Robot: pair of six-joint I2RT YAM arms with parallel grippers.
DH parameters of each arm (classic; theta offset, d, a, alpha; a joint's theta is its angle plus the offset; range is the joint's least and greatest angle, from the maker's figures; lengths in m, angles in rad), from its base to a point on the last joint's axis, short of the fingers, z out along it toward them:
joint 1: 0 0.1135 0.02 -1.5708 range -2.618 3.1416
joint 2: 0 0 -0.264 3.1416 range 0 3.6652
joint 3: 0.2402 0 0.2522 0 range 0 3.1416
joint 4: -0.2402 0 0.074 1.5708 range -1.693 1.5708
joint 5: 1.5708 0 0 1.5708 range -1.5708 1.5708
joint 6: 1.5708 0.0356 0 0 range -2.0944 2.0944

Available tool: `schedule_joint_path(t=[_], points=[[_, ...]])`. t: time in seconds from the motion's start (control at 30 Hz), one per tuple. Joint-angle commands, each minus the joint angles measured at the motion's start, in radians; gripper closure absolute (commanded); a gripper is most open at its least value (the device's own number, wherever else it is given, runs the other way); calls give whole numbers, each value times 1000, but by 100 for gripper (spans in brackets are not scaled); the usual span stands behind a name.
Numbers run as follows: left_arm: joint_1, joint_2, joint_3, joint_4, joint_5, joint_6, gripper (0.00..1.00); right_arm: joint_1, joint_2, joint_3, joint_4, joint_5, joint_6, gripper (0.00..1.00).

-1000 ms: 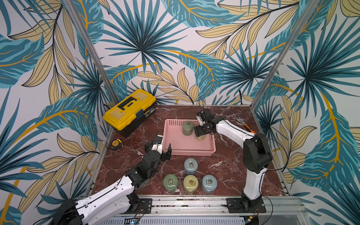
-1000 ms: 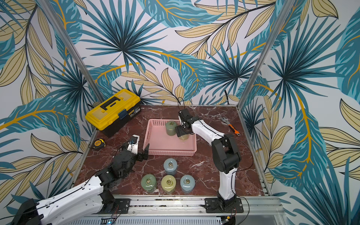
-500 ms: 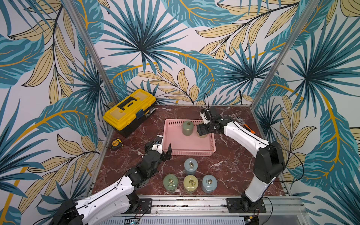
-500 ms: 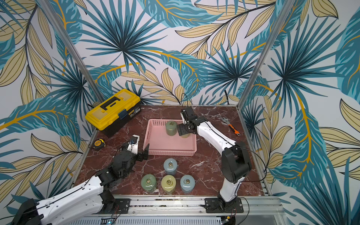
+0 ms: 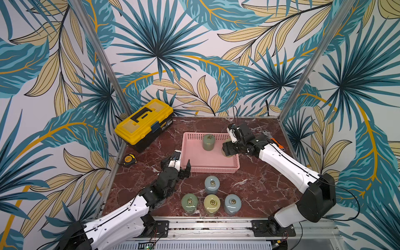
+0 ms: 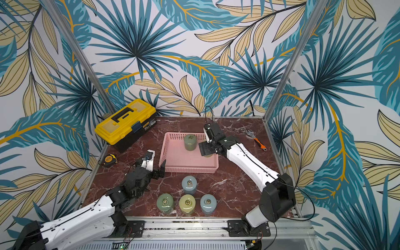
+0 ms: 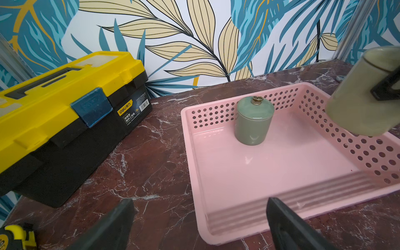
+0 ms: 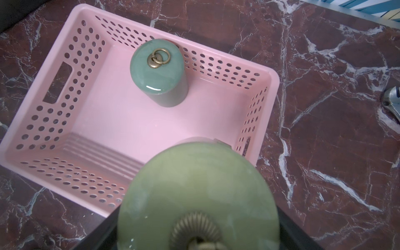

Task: Take the tea canister out of the basket
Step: Pick up the tea canister from the basket, then place the tea canister at the center of the board.

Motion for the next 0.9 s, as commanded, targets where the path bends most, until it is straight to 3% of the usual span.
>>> schedule_joint_path(t=[0.0,0.53,0.87], points=[[6,-22,-29,3,8,-2,0,26,-81,-39,16,34,42,39],[5,-26,-29,-2,8,-9,0,159,-315,-170,-90,115,159,40],[6,-26,-30,0,5,-7,0,259,-389,-227,-152,162,247,40]])
